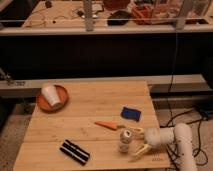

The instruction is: Stand the bottle upright

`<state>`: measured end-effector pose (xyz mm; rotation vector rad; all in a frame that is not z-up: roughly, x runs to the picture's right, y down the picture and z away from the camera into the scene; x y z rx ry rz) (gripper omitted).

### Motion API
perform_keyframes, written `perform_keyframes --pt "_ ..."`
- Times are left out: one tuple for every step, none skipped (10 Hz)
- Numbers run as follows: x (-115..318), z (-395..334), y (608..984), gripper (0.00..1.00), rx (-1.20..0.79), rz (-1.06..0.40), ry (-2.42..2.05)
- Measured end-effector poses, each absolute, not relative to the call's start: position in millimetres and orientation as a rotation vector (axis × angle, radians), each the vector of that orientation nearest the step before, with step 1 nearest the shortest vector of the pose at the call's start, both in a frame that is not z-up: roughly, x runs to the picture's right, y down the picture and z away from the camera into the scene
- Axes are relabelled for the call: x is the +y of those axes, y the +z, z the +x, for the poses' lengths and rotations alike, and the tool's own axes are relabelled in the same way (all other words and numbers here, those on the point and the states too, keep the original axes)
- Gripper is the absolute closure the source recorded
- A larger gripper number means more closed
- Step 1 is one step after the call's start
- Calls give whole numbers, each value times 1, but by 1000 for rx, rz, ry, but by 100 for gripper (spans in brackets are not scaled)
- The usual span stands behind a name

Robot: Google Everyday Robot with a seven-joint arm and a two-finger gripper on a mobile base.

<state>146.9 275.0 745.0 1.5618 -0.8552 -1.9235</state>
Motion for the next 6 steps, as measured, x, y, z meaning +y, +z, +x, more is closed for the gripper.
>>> perform_keyframes --pt "272 153 745 20 -859 1551 -1928" --pt "268 158 745 20 -852 1546 -1925" --pt "266 164 745 20 -841 1541 -1921" --pt "263 171 744 20 -821 1533 -1918" --pt "262 175 743 20 -803 1532 -1911" --pt "259 178 742 20 -785 1525 -1907"
